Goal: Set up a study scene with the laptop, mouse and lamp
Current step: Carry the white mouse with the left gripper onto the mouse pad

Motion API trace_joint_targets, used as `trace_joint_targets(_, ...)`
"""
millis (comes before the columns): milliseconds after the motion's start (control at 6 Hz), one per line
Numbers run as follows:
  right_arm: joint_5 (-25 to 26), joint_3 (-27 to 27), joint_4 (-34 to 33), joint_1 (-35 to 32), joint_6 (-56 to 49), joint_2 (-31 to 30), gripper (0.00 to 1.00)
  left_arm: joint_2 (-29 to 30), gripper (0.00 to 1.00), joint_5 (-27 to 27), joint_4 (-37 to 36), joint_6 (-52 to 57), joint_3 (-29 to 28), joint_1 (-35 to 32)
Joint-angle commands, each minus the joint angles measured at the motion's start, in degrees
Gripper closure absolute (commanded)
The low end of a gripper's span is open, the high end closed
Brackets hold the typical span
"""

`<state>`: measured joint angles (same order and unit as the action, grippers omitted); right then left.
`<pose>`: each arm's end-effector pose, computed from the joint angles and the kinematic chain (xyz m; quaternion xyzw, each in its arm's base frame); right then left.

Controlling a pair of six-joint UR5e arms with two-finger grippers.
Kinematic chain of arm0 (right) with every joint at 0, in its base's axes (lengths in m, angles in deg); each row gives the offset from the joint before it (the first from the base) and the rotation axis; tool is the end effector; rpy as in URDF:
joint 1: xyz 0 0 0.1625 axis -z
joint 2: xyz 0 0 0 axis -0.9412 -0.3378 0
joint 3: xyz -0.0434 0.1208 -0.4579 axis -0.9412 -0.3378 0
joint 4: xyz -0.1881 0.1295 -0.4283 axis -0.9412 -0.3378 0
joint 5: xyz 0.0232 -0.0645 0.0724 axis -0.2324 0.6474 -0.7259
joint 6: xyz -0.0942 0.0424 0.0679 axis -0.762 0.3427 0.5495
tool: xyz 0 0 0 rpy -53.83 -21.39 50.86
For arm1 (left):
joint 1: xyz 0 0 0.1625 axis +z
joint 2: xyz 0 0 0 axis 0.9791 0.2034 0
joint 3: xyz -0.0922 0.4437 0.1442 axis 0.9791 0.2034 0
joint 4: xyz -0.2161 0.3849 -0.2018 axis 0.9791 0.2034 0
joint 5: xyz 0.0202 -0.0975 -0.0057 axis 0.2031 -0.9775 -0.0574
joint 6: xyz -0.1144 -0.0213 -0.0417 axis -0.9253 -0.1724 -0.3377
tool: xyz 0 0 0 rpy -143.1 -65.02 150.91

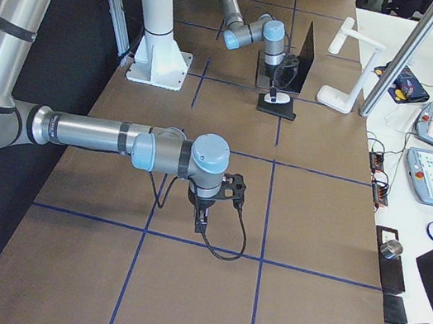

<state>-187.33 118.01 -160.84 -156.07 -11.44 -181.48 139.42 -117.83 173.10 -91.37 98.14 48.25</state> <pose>0.0155 -0.4312 0.6760 0.0294 -0.3763 -0.1028 0.9203 0.8007 -0.5965 0.0923 0.1259 0.4391 -0.0632 0.8873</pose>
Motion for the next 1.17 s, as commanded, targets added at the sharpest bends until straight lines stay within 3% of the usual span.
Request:
trace_joint_targets(0, -0.09, -0.13, 0.00, 0.03, 0.00, 0.00, 0.00, 2.10, 0.01, -2.12, 1.97, -0.09, -3.90, -0.83)
trace_joint_targets(333, -0.09, -0.13, 0.00, 0.12, 0.00, 0.00, 0.00, 2.10, 0.00, -5.36, 3.03, -0.70, -3.73, -1.79)
trace_joint_targets(667, -0.09, -0.13, 0.00, 0.20, 0.00, 0.26, 0.00, 0.97, 0.00, -11.25, 0.50, -0.79, 0.91, -3.03)
trace_joint_targets(833, -0.09, -0.30, 0.00, 0.38, -0.09, 0.44, 0.00, -4.52, 0.00, -12.58, -4.39, -0.88, 9.98, -2.94)
trace_joint_targets(1000, -0.09, -0.48, 0.00, 0.47, -0.09, 0.70, 0.00, -13.89, 0.00, -14.59, -10.53, -0.28, 25.38, -2.94)
